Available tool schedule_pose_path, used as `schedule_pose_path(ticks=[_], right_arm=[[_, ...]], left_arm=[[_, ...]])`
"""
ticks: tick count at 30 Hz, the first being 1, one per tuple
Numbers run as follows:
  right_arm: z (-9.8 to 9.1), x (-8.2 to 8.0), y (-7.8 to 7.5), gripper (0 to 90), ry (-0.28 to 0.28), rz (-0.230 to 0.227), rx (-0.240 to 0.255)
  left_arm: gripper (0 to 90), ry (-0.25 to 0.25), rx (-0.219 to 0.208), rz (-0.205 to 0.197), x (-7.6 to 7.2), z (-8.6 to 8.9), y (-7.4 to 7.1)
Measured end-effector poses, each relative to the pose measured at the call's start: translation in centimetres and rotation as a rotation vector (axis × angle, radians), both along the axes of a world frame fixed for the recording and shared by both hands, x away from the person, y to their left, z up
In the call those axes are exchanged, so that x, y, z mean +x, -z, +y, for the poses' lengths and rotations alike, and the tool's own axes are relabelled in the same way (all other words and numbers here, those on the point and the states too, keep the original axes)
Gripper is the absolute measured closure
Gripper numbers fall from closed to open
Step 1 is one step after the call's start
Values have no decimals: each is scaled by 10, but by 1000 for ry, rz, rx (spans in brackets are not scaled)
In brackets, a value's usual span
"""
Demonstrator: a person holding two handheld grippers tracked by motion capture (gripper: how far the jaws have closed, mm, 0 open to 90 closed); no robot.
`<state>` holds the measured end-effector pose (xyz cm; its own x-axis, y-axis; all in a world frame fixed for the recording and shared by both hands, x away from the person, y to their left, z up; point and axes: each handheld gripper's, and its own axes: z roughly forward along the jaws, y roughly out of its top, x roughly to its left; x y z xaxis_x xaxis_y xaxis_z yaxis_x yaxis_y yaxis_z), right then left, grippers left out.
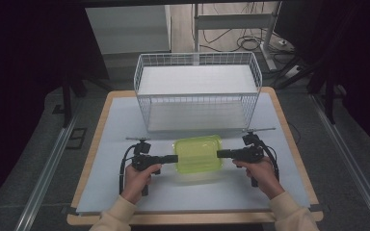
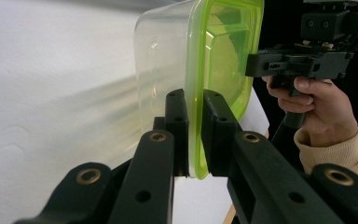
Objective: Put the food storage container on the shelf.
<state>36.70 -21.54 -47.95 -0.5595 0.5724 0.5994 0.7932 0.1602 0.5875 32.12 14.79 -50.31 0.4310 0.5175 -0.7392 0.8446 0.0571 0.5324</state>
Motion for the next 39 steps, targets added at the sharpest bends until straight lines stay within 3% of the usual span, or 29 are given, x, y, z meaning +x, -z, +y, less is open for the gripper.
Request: schedule_pose_path(ticks=[12, 24, 29, 39], right_arm=[[-2, -7, -16, 803, -5, -51, 16], [-3, -10, -26, 808, -8, -74, 37], [-2, -10, -36, 808, -8, -98, 33], [-5, -4, -62, 811, 16, -135, 54]], left_arm=[[824, 3, 11, -49, -4, 0, -14], [823, 3, 19, -79, -4, 1, -26], [822, 10, 5, -79, 0, 2, -30], [821, 12, 23, -112, 11, -2, -58]])
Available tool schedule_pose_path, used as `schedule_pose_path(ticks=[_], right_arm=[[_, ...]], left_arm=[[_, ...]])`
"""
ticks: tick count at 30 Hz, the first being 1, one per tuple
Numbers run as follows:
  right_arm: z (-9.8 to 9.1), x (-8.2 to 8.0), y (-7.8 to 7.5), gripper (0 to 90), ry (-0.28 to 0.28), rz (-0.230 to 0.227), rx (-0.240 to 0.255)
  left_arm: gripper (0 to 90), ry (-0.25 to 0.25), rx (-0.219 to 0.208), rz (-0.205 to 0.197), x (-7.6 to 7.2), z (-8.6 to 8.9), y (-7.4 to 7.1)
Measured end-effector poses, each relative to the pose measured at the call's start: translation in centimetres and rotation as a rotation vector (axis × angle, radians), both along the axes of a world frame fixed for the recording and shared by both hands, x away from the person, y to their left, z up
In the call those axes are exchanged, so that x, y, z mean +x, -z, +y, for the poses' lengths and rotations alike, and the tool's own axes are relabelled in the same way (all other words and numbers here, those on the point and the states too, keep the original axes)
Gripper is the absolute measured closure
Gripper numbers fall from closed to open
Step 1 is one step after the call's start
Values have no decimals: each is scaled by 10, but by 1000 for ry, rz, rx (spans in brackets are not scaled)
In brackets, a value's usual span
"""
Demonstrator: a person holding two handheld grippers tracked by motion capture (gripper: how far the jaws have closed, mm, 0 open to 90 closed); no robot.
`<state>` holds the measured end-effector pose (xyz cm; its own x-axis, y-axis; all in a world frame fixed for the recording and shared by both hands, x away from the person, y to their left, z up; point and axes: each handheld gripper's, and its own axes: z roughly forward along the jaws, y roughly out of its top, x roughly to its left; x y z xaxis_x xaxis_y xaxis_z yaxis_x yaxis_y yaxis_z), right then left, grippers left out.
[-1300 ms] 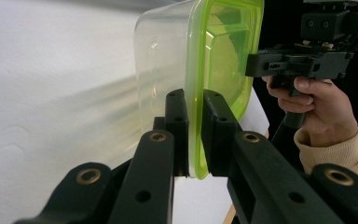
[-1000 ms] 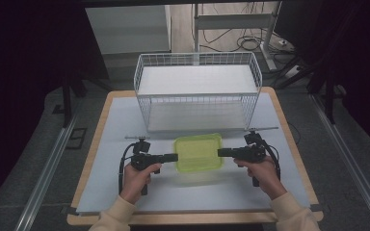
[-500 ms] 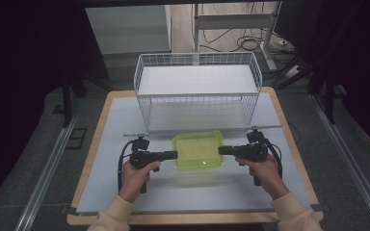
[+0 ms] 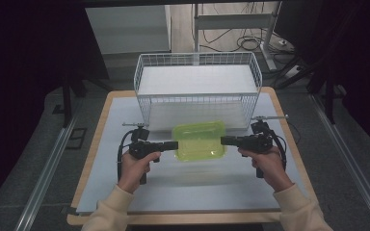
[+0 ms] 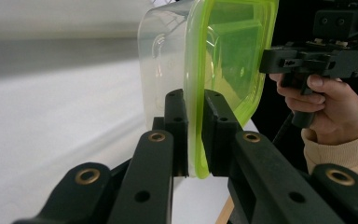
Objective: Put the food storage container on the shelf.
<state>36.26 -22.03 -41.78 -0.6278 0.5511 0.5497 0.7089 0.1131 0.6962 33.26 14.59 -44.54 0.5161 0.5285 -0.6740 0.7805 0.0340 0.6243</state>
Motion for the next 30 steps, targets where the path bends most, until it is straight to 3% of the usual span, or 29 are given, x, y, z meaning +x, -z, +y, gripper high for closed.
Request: schedule_pose_path(ticks=[21, 30], right_arm=[[4, 17, -42, 813, 36, -58, 28], [7, 23, -56, 813, 43, -80, 29]], left_arm=[[820, -11, 39, -57, 24, 3, -52], [820, -10, 27, -71, 31, 5, -66]])
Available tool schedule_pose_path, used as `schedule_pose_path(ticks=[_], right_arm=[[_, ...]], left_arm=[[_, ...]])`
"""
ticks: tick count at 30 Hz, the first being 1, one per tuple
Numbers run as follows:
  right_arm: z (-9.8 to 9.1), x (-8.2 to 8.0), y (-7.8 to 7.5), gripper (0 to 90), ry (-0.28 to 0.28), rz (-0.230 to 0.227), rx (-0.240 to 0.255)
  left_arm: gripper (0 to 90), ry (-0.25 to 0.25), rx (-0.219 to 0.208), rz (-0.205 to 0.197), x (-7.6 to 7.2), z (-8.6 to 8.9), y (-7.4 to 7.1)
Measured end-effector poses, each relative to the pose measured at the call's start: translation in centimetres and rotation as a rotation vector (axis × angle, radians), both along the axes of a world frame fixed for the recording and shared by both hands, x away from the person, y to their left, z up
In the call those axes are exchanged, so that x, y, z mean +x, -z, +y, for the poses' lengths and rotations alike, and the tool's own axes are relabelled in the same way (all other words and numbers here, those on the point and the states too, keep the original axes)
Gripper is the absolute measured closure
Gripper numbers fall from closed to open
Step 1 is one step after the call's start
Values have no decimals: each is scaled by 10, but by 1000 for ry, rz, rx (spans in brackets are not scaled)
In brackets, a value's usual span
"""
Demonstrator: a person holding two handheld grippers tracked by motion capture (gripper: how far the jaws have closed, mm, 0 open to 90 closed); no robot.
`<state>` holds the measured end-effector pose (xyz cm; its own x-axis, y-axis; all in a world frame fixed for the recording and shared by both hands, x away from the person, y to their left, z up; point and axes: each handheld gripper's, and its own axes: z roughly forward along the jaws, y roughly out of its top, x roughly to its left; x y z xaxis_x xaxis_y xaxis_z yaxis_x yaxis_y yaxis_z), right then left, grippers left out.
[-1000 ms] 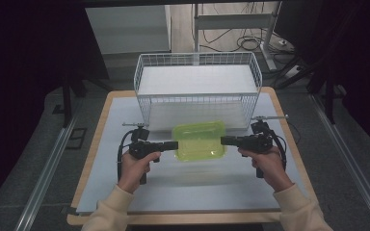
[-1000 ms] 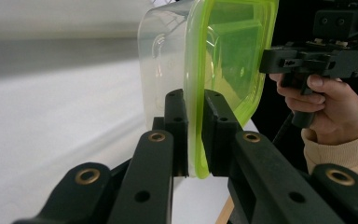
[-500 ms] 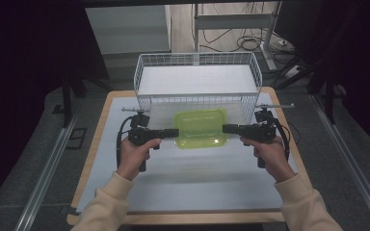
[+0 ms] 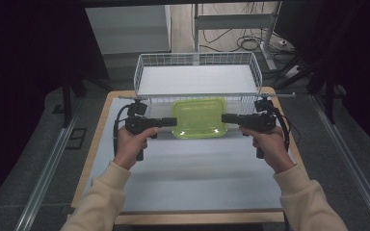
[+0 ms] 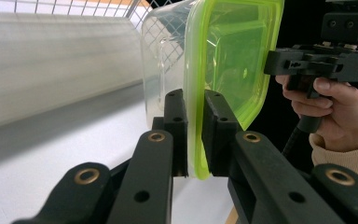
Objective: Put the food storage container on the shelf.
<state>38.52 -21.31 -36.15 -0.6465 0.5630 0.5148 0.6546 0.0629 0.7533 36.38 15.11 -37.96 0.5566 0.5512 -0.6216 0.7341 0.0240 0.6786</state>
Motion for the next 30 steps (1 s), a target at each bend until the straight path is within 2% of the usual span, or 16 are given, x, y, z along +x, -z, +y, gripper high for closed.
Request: schedule_pose_path(ticks=[7, 17, 24, 30], right_arm=[[1, 5, -14, 813, 6, -15, -4], [2, 21, -30, 813, 20, -21, 0], [6, 39, -43, 814, 35, -23, 3], [12, 57, -49, 814, 54, -7, 3]], left_arm=[[820, 1, 9, -14, 7, 0, -12], [819, 9, 22, -25, 28, 2, -30], [817, 6, 31, -16, 50, 5, -43], [815, -12, 40, -1, 72, 9, -51]])
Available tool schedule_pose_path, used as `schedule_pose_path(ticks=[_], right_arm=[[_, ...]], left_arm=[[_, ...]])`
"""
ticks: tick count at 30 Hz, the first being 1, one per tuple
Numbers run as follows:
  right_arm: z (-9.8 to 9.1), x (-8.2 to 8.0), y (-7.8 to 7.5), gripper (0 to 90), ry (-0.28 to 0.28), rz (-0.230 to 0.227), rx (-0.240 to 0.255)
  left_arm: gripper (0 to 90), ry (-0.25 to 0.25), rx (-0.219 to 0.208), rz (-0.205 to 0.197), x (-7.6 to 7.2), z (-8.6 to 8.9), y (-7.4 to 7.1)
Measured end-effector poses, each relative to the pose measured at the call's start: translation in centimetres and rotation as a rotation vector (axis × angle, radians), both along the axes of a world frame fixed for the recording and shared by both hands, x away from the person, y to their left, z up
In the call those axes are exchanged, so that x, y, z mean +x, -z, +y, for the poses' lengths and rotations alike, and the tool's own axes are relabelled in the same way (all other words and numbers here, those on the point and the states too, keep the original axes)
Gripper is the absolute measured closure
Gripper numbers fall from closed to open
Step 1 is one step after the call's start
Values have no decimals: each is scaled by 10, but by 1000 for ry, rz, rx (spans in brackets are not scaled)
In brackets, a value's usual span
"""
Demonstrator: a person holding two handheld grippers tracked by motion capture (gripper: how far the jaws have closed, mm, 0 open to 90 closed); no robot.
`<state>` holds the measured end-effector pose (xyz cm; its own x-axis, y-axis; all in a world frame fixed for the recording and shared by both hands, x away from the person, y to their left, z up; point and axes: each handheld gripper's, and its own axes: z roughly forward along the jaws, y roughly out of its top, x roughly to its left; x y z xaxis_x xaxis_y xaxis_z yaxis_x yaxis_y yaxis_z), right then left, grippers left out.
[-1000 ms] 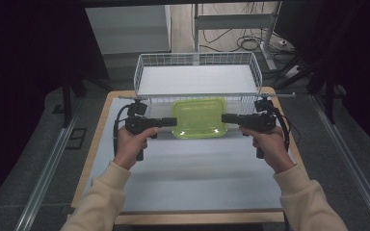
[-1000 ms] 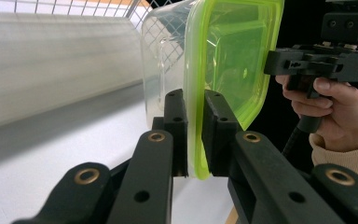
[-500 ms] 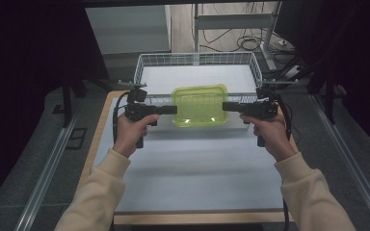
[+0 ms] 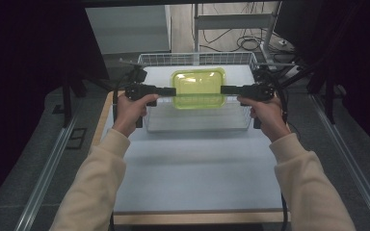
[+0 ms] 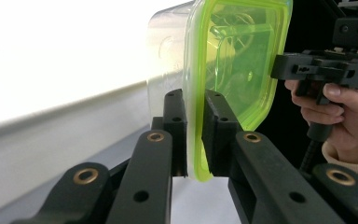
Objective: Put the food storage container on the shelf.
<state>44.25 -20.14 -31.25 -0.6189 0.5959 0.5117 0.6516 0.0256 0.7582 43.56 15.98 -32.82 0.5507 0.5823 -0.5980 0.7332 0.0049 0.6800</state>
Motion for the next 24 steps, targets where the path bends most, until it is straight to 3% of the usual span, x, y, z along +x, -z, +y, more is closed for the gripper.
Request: schedule_pose_path(ticks=[14, 19, 24], right_arm=[[5, 46, -4, 811, 70, 59, 22], [4, 60, 0, 798, 105, 69, 40], [7, 67, 6, 720, 132, 54, 7]], left_arm=[[808, -53, 11, 46, 53, -2, -5], [800, -84, -27, 43, 64, -6, -1], [743, -102, -9, 47, 72, -13, 4]])
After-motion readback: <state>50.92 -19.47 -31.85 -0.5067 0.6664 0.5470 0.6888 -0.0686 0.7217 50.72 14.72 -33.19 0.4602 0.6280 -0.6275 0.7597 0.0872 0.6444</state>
